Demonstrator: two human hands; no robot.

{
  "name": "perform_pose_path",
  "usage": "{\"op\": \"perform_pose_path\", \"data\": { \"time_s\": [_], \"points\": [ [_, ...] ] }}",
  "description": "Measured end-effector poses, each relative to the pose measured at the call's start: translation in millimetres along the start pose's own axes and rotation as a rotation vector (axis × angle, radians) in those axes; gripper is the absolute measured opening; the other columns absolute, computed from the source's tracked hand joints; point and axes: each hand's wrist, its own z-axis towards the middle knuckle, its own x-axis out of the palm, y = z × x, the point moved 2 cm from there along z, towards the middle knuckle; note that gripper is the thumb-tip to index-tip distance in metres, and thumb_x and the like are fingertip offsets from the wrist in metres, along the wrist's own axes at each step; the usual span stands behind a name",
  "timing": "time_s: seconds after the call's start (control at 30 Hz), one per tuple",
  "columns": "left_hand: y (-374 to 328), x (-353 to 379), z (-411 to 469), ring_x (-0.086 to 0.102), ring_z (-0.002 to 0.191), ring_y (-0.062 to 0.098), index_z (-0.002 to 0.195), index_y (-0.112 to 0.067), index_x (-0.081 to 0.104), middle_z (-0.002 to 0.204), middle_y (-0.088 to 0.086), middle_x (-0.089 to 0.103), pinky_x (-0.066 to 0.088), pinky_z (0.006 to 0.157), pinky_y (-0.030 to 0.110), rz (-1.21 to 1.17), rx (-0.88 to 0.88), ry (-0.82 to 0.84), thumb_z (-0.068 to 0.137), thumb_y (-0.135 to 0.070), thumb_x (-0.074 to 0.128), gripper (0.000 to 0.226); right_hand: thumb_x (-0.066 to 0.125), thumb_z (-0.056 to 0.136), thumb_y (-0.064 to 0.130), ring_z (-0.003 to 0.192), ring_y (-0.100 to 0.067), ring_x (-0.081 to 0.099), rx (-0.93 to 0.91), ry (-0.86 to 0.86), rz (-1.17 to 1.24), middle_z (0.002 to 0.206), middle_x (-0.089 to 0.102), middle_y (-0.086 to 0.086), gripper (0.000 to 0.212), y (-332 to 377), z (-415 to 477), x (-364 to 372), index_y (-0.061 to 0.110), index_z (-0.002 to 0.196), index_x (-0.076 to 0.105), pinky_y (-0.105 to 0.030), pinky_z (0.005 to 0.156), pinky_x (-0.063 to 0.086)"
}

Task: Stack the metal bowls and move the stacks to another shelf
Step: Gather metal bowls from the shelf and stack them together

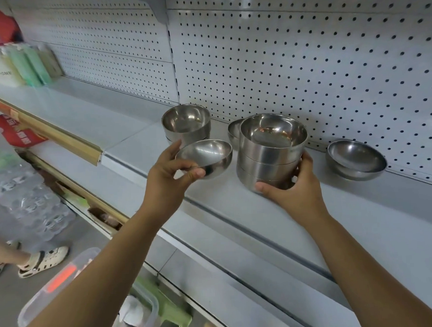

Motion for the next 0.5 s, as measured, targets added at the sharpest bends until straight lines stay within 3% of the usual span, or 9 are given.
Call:
{"op": "perform_pose_path", "data": {
  "time_s": [0.1, 0.17, 0.3, 0.5],
  "points": [
    [10.7, 7.9, -9.9, 0.039, 0.142, 0.002, 0.086, -0.024, 0.08, 0.156, -0.013, 0.043, 0.033, 0.11, 0.017, 0.034, -0.035, 0.011, 0.08, -0.024, 0.083, 0.007, 0.096, 0.061, 0.045, 0.105, 0.018, 0.047, 0.002, -0.01, 0.003, 0.126, 0.047, 0.027, 0.122, -1.0, 0.1, 0.9, 0.034, 0.158, 0.022, -0.002, 0.079, 0.038],
    [16.8, 12.1, -13.7, 0.038, 0.143, 0.002, 0.086, -0.023, 0.08, 0.157, -0.013, 0.042, 0.034, 0.115, 0.027, 0.029, -0.052, 0.002, 0.08, -0.023, 0.084, 0.008, 0.096, 0.061, 0.046, 0.106, 0.017, 0.048, -0.001, -0.008, 0.004, 0.127, 0.046, 0.025, 0.122, -1.4, 0.0, 0.7, 0.034, 0.158, 0.022, -0.002, 0.079, 0.038],
    [25.9, 15.7, -11.9, 0.035, 0.148, 0.008, 0.086, -0.03, 0.08, 0.16, -0.012, 0.039, 0.034, 0.121, 0.046, 0.038, -0.054, 0.013, 0.075, -0.034, 0.085, 0.013, 0.097, 0.06, 0.045, 0.101, 0.025, 0.048, -0.006, -0.013, 0.005, 0.12, 0.042, 0.039, 0.121, -4.9, 2.0, 0.5, 0.036, 0.156, 0.024, 0.004, 0.073, 0.042],
    [32.5, 14.8, -7.8, 0.038, 0.148, 0.011, 0.094, -0.038, 0.069, 0.161, -0.012, 0.037, 0.038, 0.12, 0.046, 0.066, -0.106, 0.065, 0.059, -0.061, 0.084, 0.044, 0.097, 0.059, 0.046, 0.104, 0.027, 0.047, -0.015, 0.005, 0.022, 0.124, 0.042, 0.038, 0.124, -7.4, 3.8, 0.4, 0.035, 0.157, 0.023, 0.003, 0.079, 0.043]
  ]
}}
